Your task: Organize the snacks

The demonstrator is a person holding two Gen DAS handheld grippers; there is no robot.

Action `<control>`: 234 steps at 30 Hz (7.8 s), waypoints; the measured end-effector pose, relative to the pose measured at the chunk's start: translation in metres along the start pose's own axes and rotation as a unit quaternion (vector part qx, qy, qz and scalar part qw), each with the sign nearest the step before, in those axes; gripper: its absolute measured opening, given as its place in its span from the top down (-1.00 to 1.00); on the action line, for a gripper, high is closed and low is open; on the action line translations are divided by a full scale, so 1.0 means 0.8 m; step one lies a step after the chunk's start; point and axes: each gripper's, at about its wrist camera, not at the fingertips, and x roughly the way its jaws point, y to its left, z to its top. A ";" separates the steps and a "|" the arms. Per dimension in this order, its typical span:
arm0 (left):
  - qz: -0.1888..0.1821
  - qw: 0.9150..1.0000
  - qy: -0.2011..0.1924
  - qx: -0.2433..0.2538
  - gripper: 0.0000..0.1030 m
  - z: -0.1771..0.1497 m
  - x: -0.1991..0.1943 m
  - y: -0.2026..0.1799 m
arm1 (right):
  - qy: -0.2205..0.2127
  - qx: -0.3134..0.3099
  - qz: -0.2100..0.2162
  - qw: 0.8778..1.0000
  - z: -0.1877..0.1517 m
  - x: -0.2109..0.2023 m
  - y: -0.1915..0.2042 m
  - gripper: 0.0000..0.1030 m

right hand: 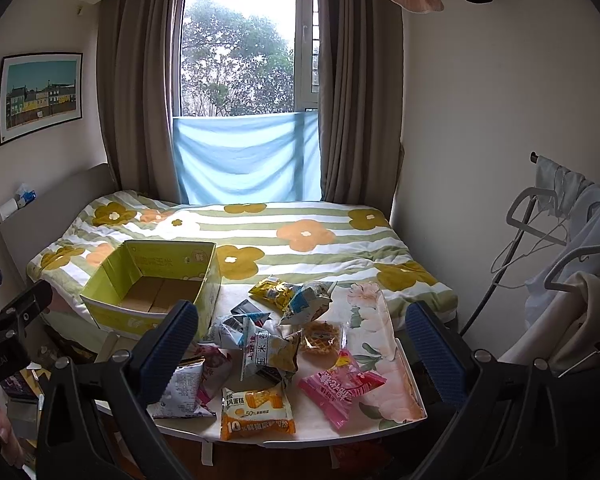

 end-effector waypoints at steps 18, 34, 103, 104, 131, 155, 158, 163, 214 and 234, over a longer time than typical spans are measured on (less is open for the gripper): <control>-0.001 1.000 0.000 -0.007 -1.00 0.003 0.006 0.003 | 0.002 0.001 0.003 1.000 0.001 0.005 0.002 -0.99; -0.005 1.000 0.003 -0.005 -1.00 0.002 0.015 0.000 | 0.007 0.001 0.000 1.000 -0.003 0.011 0.000 -0.99; 0.144 0.921 0.346 -0.108 -0.17 -0.251 0.361 -0.050 | 0.132 -0.452 0.287 0.834 -0.167 0.375 0.057 -0.91; 0.144 0.921 0.346 -0.106 -0.15 -0.251 0.360 -0.050 | 0.135 -0.452 0.291 0.832 -0.168 0.376 0.059 -0.87; 0.149 0.948 0.257 -0.112 -0.08 -0.143 0.278 -0.032 | 0.124 -0.333 0.298 0.886 -0.088 0.355 0.040 0.04; 0.000 0.981 0.193 -0.003 -0.08 0.061 0.446 0.186 | 0.155 -0.154 0.225 0.949 0.063 0.383 0.267 0.05; -0.012 0.973 0.230 0.016 -0.09 0.056 0.497 0.198 | 0.183 -0.124 0.210 0.952 0.063 0.408 0.291 0.05; -0.037 0.955 0.288 0.051 -0.09 0.029 0.573 0.204 | 0.224 -0.082 0.183 0.954 0.053 0.440 0.312 0.05; -0.061 0.963 0.259 -0.035 -0.92 0.003 0.436 0.252 | 0.247 -0.082 0.180 0.948 0.026 0.401 0.355 -0.99; -0.077 0.971 0.225 -0.032 -0.92 0.009 0.325 0.071 | 0.161 -0.061 0.143 0.975 0.044 0.284 0.148 -1.00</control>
